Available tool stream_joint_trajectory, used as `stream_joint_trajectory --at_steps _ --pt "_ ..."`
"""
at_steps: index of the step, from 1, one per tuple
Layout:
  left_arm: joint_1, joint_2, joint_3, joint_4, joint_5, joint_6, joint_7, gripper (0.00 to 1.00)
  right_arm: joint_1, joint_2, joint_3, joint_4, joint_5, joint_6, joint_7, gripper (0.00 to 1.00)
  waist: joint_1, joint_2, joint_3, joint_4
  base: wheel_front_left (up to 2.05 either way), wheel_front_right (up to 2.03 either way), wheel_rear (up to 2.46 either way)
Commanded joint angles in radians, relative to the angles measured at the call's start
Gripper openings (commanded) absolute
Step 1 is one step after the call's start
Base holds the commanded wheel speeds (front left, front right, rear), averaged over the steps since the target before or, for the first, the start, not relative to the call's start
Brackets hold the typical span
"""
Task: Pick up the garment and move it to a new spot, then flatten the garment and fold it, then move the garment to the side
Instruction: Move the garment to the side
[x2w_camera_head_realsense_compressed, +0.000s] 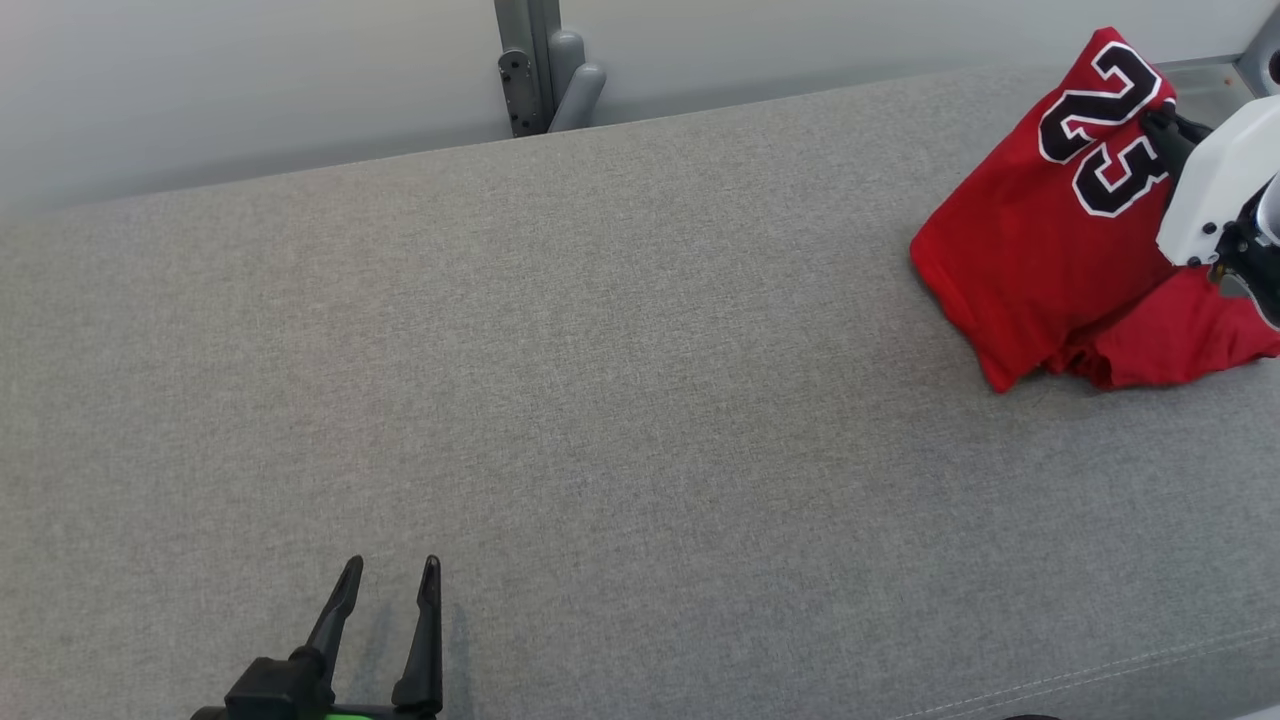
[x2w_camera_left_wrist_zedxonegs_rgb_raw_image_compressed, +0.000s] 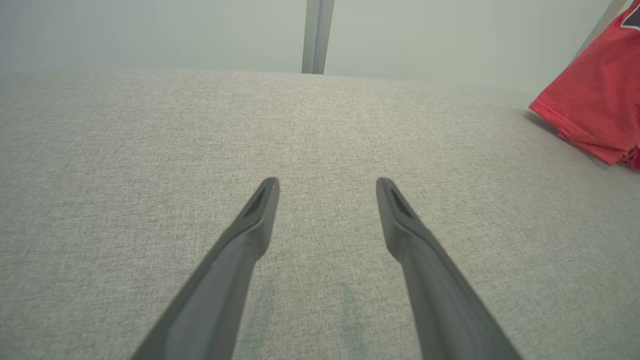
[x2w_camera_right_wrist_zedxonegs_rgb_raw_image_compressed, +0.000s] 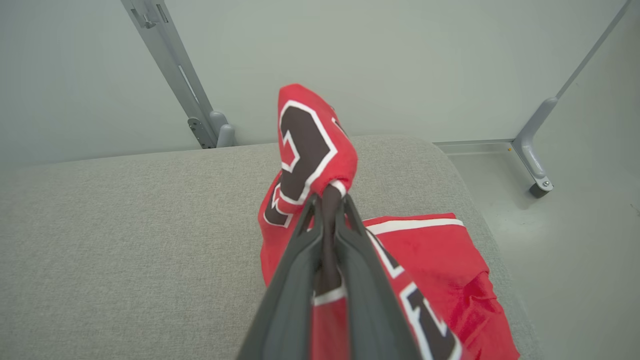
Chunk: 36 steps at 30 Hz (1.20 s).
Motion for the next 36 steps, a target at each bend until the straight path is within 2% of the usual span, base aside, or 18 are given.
stream_joint_trajectory --at_steps 1,9,15,21,27,29,30,31,36 --pt "-0.002 0.003 0.006 0.002 0.000 0.002 -0.003 1.00 -0.009 -0.013 -0.009 0.009 -0.001 0.000 0.010 0.00 0.0000 -0.0001 0.005 0.006 0.00 0.00 0.00" --pt "-0.005 0.003 0.018 -0.004 0.014 0.002 -0.003 1.00 0.011 -0.056 -0.066 0.019 0.019 0.000 0.041 0.00 0.0000 -0.0001 0.025 -0.014 0.00 0.00 0.00" --pt "-0.025 0.015 0.011 -0.004 0.027 0.002 -0.003 1.00 0.033 -0.077 -0.115 0.061 -0.016 0.000 0.019 0.00 0.0000 -0.0001 0.051 -0.021 0.00 0.00 0.00" --pt "-0.043 0.033 -0.009 -0.006 0.032 0.002 -0.003 1.00 0.037 -0.066 -0.178 0.147 -0.069 0.000 -0.060 0.00 0.0000 -0.0001 0.082 -0.005 0.00 0.00 0.00" --pt "-0.064 0.058 -0.014 -0.024 0.031 0.002 -0.003 1.00 0.003 -0.051 -0.281 0.299 -0.154 0.000 -0.214 0.02 0.0000 -0.0001 0.122 0.026 0.00 0.00 0.00" --pt "-0.069 0.063 -0.010 -0.029 0.031 0.002 -0.003 1.00 -0.017 -0.055 -0.310 0.347 -0.192 -0.001 -0.271 0.38 0.0000 -0.0001 0.136 0.033 0.00 0.00 0.00" --pt "-0.070 0.066 -0.010 -0.032 0.031 0.002 -0.003 1.00 -0.028 -0.055 -0.324 0.372 -0.207 -0.001 -0.297 0.44 0.0000 -0.0001 0.142 0.036 0.00 0.00 0.00" --pt "-0.072 0.070 -0.007 -0.034 0.033 0.002 -0.003 1.00 -0.041 -0.052 -0.338 0.395 -0.222 0.000 -0.320 1.00 0.0000 -0.0001 0.149 0.037 0.00 0.00 0.00" --pt "-0.074 0.072 0.006 -0.045 0.035 0.002 -0.003 1.00 -0.092 -0.035 -0.368 0.480 -0.298 -0.001 -0.406 1.00 0.0000 -0.0001 0.171 0.037 0.00 0.00 0.00"
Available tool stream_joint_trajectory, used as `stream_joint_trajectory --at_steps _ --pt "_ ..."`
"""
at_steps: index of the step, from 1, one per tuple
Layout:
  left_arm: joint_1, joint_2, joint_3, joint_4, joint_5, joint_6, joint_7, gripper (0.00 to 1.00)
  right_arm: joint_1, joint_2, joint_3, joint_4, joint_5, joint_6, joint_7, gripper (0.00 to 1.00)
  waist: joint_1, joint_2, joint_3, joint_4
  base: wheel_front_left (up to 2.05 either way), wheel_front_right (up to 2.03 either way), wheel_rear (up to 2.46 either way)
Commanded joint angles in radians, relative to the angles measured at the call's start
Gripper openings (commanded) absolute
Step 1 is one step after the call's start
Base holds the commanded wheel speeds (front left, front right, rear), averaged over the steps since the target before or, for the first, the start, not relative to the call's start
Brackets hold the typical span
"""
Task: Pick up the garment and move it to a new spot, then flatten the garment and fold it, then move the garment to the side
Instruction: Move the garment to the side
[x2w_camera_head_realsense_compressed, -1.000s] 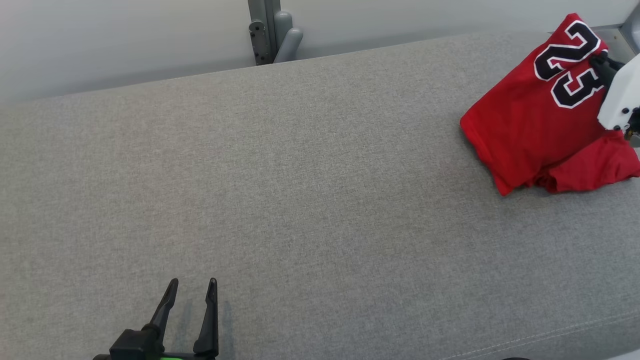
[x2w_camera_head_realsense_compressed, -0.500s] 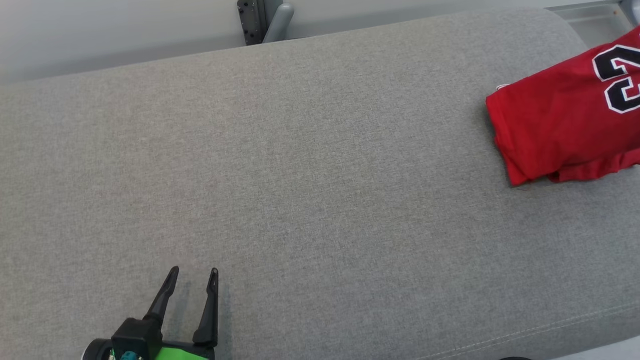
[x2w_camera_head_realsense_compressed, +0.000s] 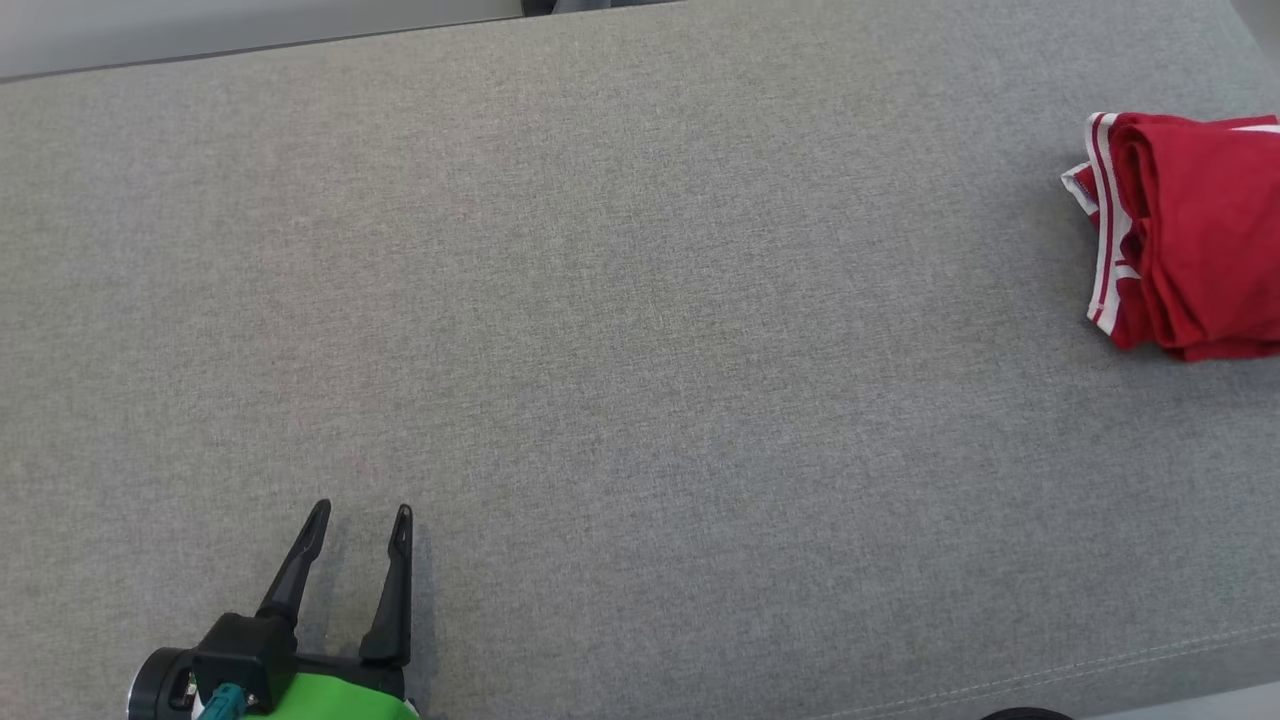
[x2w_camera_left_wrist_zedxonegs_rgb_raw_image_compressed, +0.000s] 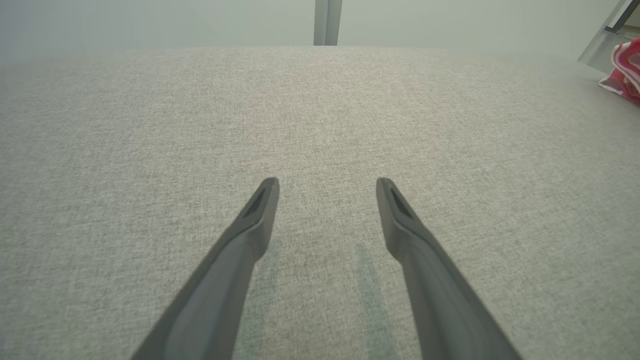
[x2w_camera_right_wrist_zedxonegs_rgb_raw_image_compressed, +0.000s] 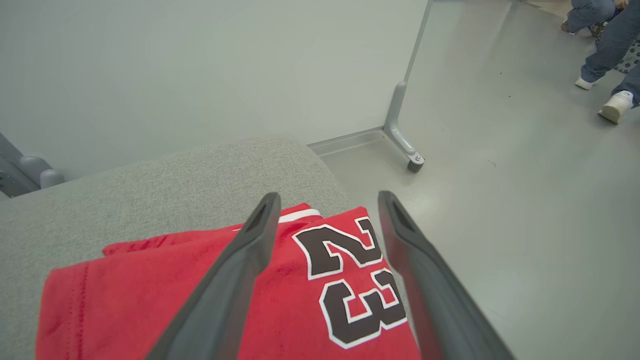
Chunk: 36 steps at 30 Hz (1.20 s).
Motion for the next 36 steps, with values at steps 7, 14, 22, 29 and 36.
stream_joint_trajectory --at_steps 7,14,22,29,36 --pt "-0.008 -0.014 0.021 -0.008 -0.001 0.001 -0.003 1.00 -0.005 0.052 0.017 -0.087 -0.069 -0.001 -0.125 1.00 -0.0001 -0.0001 -0.016 -0.005 0.00 0.00 0.00" --pt "0.039 -0.040 0.057 0.000 -0.011 0.001 -0.003 1.00 0.193 0.105 0.050 -0.407 -0.065 -0.001 -0.131 1.00 -0.0001 -0.0001 -0.116 -0.002 0.00 0.00 0.00" --pt "0.092 -0.058 0.107 0.023 -0.030 0.012 -0.003 1.00 0.567 0.135 0.098 -0.726 -0.002 -0.001 -0.128 1.00 -0.0001 -0.0001 -0.225 0.039 0.00 0.00 0.00" --pt "0.108 -0.062 0.124 0.039 -0.015 0.035 -0.003 1.00 0.850 0.219 0.005 -0.853 -0.049 -0.001 -0.131 1.00 -0.0001 -0.0001 -0.282 0.093 0.00 0.00 0.00" --pt "0.091 -0.063 0.112 0.095 -0.009 0.029 -0.003 1.00 1.036 0.398 -0.098 -0.946 -0.235 -0.001 -0.132 1.00 -0.0001 -0.0001 -0.307 0.109 0.00 0.00 0.00"
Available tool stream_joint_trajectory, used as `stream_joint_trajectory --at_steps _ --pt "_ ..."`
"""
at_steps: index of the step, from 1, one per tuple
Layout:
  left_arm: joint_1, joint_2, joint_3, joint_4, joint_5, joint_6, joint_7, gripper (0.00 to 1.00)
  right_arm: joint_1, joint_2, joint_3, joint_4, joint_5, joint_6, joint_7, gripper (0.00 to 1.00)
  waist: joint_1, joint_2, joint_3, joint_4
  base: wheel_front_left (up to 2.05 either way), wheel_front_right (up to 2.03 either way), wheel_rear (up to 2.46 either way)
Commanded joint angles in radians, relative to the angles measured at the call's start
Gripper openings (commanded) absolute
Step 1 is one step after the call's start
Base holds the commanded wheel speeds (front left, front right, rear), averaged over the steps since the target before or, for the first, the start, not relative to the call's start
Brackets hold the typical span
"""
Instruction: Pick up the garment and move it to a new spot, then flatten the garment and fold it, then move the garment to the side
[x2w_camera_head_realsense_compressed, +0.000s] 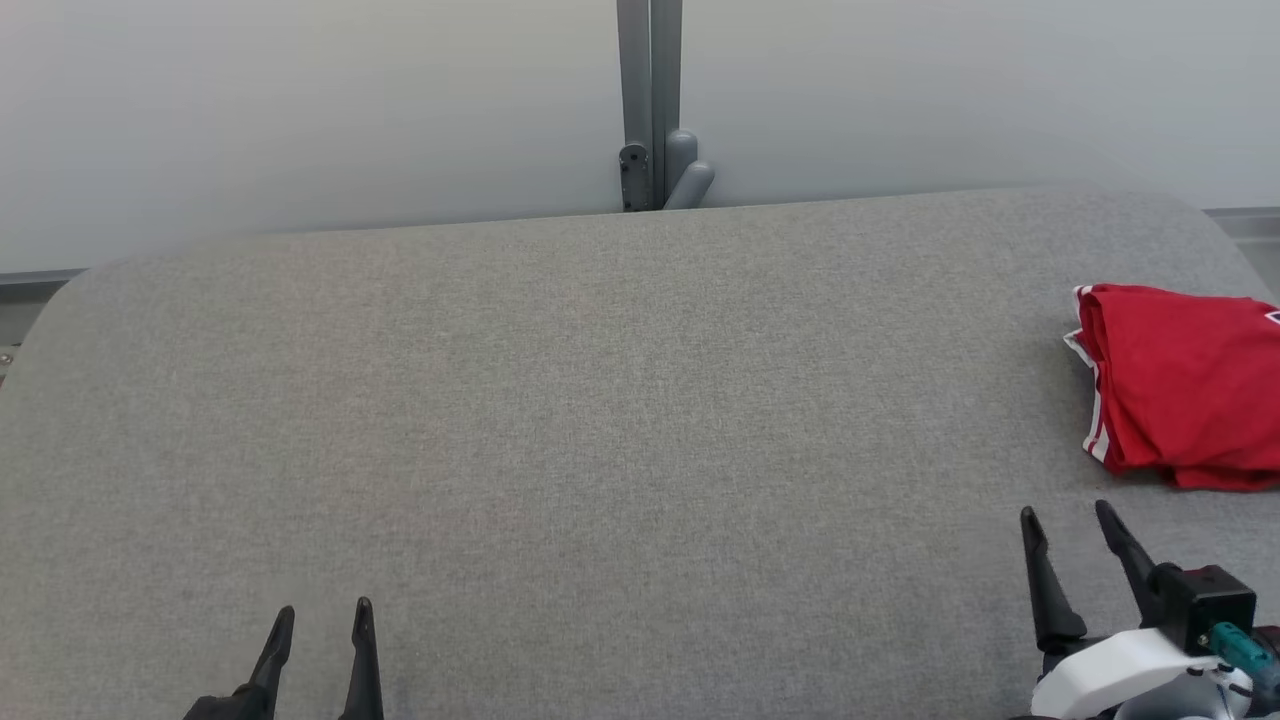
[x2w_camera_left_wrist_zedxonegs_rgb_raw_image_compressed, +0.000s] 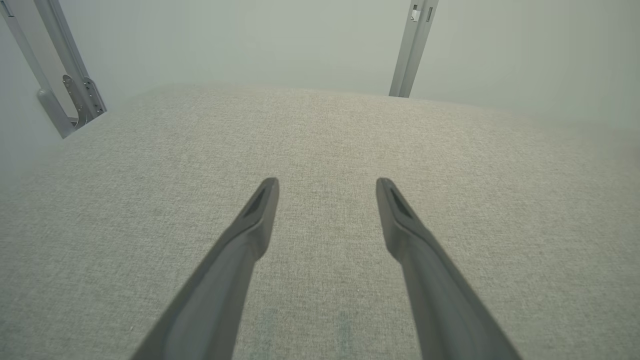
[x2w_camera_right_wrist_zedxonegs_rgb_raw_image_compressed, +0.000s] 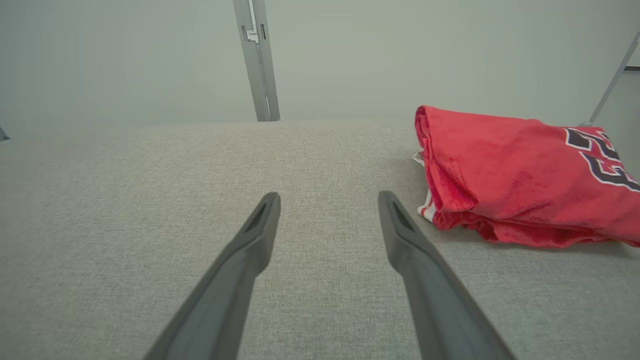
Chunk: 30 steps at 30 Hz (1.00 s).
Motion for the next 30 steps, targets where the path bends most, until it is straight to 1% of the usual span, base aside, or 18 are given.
stream_joint_trajectory --at_steps 1,3,7,12,20,30 --pt "-0.019 0.002 -0.004 0.001 0.005 -0.003 -0.003 1.00 0.023 0.023 -0.009 -0.020 -0.045 -0.001 -0.003 1.00 0.0000 0.0000 -0.018 0.013 0.00 0.00 0.00" --pt "-0.026 0.001 -0.006 0.001 -0.006 -0.007 -0.003 1.00 0.033 0.049 -0.027 -0.047 -0.097 -0.001 -0.003 1.00 0.0000 0.0000 -0.022 0.010 0.00 0.00 0.00" --pt "-0.030 0.002 -0.015 -0.010 -0.017 -0.014 -0.003 1.00 0.043 0.085 -0.043 -0.092 -0.152 -0.001 -0.003 1.00 0.0000 0.0000 -0.034 0.000 0.00 0.00 0.00" --pt "-0.037 0.001 -0.016 -0.001 -0.021 -0.018 -0.003 1.00 0.037 0.101 -0.062 -0.082 -0.189 -0.001 -0.003 1.00 0.0000 0.0000 -0.044 -0.006 0.00 0.00 0.00" --pt "-0.037 0.001 -0.011 0.012 -0.026 -0.021 -0.003 1.00 0.045 0.124 -0.080 -0.077 -0.203 -0.001 -0.003 1.00 0.0000 0.0000 -0.048 -0.001 0.00 0.00 0.00" --pt "-0.030 0.000 -0.014 0.014 -0.022 -0.020 0.000 1.00 0.035 0.130 -0.077 -0.077 -0.199 0.001 -0.001 1.00 0.0000 0.0000 -0.045 0.001 0.00 0.00 0.00"
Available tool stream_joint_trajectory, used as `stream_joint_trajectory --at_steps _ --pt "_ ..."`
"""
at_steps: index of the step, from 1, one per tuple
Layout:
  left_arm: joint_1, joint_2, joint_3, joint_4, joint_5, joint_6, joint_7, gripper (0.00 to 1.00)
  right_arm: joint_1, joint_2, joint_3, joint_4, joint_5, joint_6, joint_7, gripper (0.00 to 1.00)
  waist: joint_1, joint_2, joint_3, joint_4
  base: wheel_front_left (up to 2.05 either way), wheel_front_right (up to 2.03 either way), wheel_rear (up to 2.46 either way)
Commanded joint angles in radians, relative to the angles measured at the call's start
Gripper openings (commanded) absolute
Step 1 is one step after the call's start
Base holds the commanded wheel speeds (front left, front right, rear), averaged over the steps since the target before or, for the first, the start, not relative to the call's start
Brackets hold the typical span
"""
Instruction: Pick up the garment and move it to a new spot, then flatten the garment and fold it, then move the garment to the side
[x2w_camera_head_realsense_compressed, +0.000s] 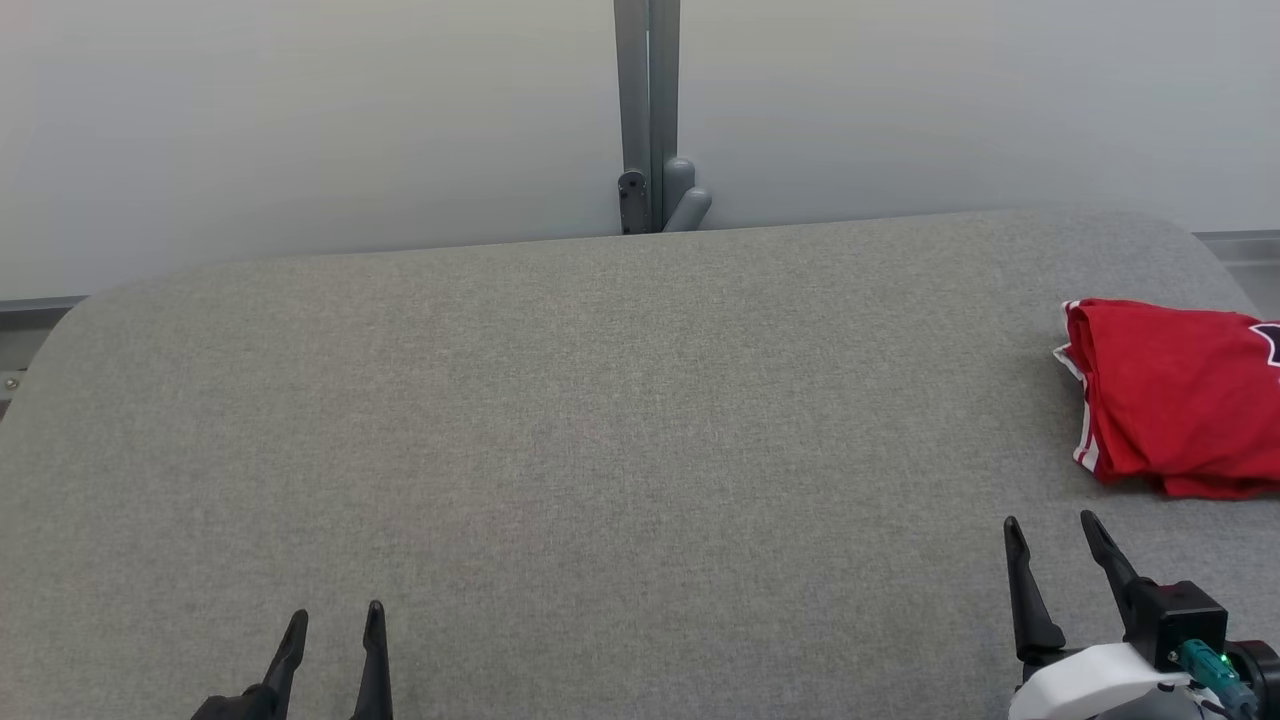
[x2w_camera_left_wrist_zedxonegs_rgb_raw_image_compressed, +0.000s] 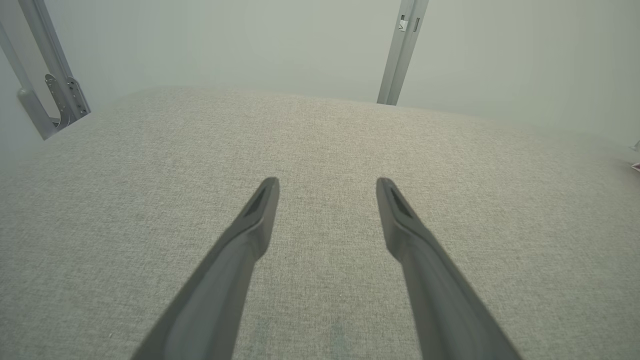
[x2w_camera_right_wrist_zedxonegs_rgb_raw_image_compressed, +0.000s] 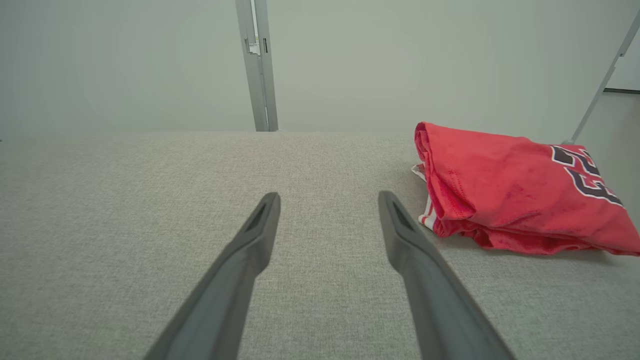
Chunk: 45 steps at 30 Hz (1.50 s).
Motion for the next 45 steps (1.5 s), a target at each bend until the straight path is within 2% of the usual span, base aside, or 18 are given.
stream_joint_trajectory --at_steps 1,5,6,12,28,45 --pt "-0.016 0.003 0.003 -0.017 -0.001 0.001 -0.002 1.00 -0.010 -0.007 -0.003 -0.015 0.000 0.000 -0.001 1.00 0.0000 0.0000 0.001 0.000 0.00 0.00 0.00" --pt "-0.020 0.003 0.002 -0.018 -0.002 0.003 -0.002 1.00 -0.014 -0.008 -0.002 -0.017 0.000 0.000 -0.001 1.00 0.0000 0.0000 0.003 0.000 0.00 0.00 0.00" --pt "-0.020 0.003 0.001 -0.018 -0.002 0.003 -0.002 0.00 -0.015 -0.008 -0.001 -0.018 0.000 0.000 -0.001 0.00 0.0000 0.0000 0.004 0.000 0.00 0.00 0.00" --pt "0.010 -0.003 -0.003 0.039 -0.002 0.000 0.005 0.00 0.009 0.010 0.003 0.041 0.004 0.000 0.001 0.00 0.0000 0.0000 0.004 0.000 0.00 0.00 0.00" --pt "-0.047 -0.002 0.021 0.027 -0.295 -0.002 0.084 0.00 -0.030 0.008 -0.005 0.034 0.335 0.000 0.082 0.00 0.0000 0.0000 0.011 -0.001 0.00 0.00 0.00" --pt "-0.095 0.000 0.042 0.015 -0.552 -0.004 0.152 0.00 -0.062 0.005 -0.009 0.025 0.627 0.000 0.149 0.00 0.0000 0.0000 0.017 -0.002 0.00 0.00 0.00"
